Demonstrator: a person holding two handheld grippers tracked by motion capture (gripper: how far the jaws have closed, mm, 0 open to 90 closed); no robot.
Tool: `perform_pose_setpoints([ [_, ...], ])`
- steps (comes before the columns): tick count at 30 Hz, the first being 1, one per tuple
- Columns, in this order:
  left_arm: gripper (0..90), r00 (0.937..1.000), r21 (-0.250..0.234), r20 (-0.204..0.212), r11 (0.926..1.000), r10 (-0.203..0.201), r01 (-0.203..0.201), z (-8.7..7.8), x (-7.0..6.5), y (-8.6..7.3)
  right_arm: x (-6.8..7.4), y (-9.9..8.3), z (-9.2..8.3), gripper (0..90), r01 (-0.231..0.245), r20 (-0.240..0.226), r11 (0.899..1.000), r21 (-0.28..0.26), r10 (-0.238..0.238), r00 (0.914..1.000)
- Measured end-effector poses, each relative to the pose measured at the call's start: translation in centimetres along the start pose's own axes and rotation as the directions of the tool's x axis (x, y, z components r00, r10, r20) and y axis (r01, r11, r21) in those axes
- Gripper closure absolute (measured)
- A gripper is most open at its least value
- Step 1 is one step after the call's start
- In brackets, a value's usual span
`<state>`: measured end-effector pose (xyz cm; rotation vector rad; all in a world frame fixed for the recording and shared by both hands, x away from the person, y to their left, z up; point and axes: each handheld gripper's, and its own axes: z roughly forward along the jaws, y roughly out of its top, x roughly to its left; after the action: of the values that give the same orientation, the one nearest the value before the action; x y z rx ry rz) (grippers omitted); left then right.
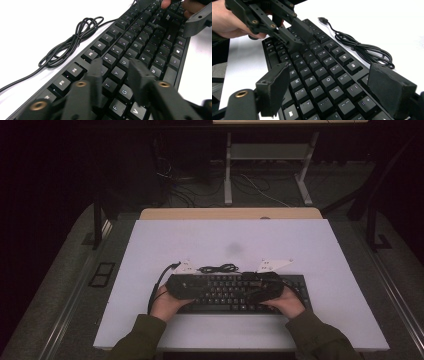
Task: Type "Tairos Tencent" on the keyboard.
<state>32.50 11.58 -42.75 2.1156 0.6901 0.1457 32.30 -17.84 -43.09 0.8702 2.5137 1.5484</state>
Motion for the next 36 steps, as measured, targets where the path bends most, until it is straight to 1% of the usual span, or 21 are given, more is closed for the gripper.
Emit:
perform_pose_setpoints([
  [6,42.0,1.0,-0.025,-0.003,0.9997,0.007,-0.007,-0.6,-0.1,-0.1,-0.1,-0.1,-0.4,16.3,-0.003,0.013,1.0,-0.005,0.003,0.9999],
  [11,32.9,0.9998,-0.038,-0.017,0.9992,0.011,-0.012,-1.1,-0.1,-0.3,-0.1,-0.3,-1.0,16.3,-0.006,0.018,1.0,-0.009,0.006,0.9998],
  [16,29.0,0.9997,-0.063,-0.023,0.998,0.0,-0.002,-2.1,-0.1,-0.7,-0.2,-0.7,-1.8,16.3,-0.012,0.029,1.0,-0.014,0.013,0.9995],
  [18,27.1,0.9995,-0.064,-0.03,0.9979,0.006,-0.008,-2.4,0.0,-0.9,-0.2,-0.8,-2.2,16.3,-0.01,0.033,1.0,-0.016,0.011,0.9994],
  [20,25.3,0.9995,-0.068,-0.033,0.9977,-0.003,0.001,-2.7,0.0,-1.1,-0.3,-0.9,-2.5,16.3,-0.013,0.037,1.0,-0.021,0.013,0.9992],
  [26,19.5,0.999,-0.076,-0.044,0.9971,-0.007,0.004,-3.6,-0.2,-1.6,-0.3,-1.3,-3.5,16.3,-0.016,0.048,0.999,-0.028,0.018,0.9987],
  [29,17.7,0.9991,-0.078,-0.04,0.9969,-0.014,0.011,-3.9,-0.3,-2.0,-0.3,-1.7,-4.1,16.3,-0.017,0.055,0.999,-0.032,0.019,0.9983],
  [30,16.9,0.9991,-0.077,-0.041,0.997,-0.009,0.006,-4.0,-0.3,-2.1,-0.3,-1.8,-4.2,16.3,-0.015,0.057,0.999,-0.032,0.017,0.9983],
  [36,13.7,0.9978,-0.082,-0.065,0.9965,-0.015,0.01,-5.0,-0.4,-2.7,-0.3,-2.4,-5.3,16.3,-0.018,0.07,0.999,-0.036,0.02,0.9974],
])
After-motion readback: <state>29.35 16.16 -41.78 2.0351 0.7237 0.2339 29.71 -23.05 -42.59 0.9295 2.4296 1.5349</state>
